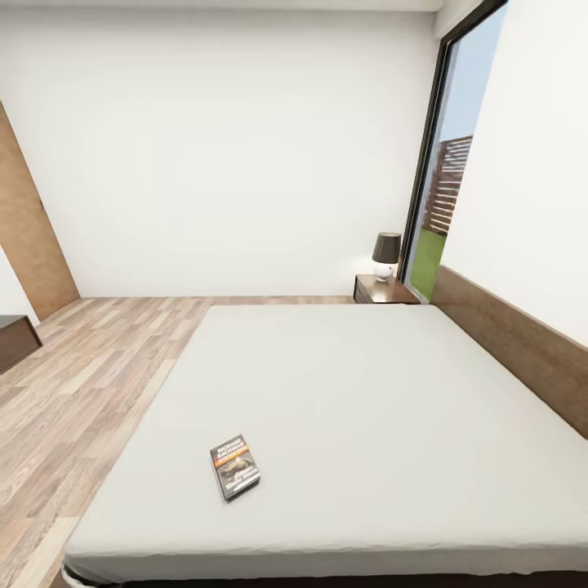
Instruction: In the bedroom, move the book from the bed onto either nightstand, and place the two sandals side by side next to the bed.
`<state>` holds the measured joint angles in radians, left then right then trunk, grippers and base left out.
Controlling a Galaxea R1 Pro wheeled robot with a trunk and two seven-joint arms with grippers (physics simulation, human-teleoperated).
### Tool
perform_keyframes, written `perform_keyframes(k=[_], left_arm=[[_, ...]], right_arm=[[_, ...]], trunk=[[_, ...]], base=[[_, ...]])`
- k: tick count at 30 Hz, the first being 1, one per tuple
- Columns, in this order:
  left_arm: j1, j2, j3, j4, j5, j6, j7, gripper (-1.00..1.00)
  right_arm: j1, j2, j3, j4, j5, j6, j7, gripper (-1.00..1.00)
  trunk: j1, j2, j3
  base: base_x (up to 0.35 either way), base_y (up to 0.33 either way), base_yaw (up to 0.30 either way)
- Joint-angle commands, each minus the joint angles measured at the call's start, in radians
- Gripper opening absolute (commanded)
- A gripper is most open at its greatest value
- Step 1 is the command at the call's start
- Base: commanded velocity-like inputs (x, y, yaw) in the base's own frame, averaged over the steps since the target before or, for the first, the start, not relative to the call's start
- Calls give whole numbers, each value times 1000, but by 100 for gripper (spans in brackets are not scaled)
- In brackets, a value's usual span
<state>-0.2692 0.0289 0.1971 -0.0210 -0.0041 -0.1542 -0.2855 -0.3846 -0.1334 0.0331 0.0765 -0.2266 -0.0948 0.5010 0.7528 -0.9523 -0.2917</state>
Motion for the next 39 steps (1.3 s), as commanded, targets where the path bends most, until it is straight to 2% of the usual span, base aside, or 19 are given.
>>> perform_keyframes(k=[1, 39], left_arm=[[-1, 0, 5, 2, 0, -2, -4, 100], [-1, 0, 5, 1, 0, -2, -5, 100]], right_arm=[[-2, 0, 4, 5, -8, -6, 5, 100], [-2, 0, 4, 5, -7, -6, 5, 100]], trunk=[[-4, 6, 2], [-149, 272, 121]], base=[[0, 0, 0], [0, 0, 0]])
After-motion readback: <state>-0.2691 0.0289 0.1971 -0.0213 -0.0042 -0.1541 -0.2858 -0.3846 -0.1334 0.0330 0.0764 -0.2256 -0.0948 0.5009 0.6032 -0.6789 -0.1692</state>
